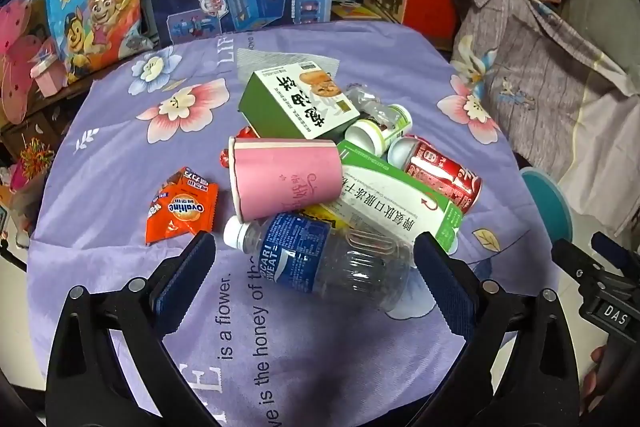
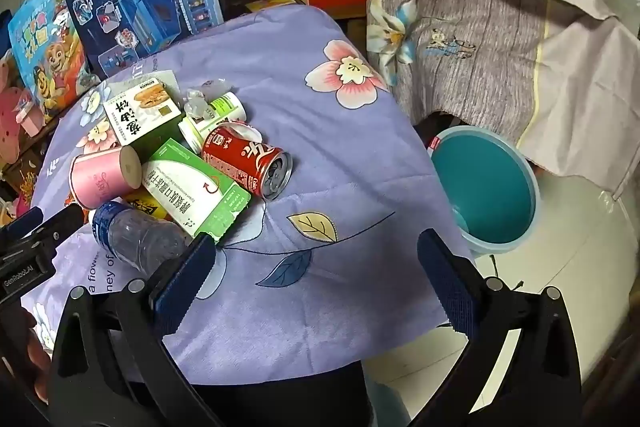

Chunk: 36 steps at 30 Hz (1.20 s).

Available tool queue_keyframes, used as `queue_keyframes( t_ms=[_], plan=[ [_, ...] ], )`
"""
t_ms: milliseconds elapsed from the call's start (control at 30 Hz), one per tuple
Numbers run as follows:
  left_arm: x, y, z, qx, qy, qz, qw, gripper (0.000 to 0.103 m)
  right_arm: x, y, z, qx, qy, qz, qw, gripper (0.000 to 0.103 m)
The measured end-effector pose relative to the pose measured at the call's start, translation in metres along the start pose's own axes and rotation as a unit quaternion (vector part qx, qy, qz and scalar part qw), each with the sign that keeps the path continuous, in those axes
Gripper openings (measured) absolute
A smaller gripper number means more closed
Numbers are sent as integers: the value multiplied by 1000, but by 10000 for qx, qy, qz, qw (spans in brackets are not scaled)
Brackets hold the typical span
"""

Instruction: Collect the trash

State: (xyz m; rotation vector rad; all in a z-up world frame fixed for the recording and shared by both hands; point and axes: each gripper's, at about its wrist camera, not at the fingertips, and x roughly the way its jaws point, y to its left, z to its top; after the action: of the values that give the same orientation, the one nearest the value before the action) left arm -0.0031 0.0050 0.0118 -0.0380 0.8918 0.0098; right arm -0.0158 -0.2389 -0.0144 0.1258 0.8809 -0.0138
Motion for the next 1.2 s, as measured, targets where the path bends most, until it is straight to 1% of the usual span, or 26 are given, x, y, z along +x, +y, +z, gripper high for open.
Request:
queue_keyframes(
  t_ms=[267, 633, 1200],
  plan=[
    [1, -1, 1, -13, 25, -22, 10000, 99, 0, -2, -1, 28, -12, 10, 10000, 97],
    [-1, -3, -3, 28, -62, 87, 9999, 99, 3, -4, -1, 62, 63, -3, 10000, 97],
    [4, 0, -10, 27, -13, 111, 9999, 99, 10, -2, -6, 43, 144, 7, 9999, 97]
  ],
)
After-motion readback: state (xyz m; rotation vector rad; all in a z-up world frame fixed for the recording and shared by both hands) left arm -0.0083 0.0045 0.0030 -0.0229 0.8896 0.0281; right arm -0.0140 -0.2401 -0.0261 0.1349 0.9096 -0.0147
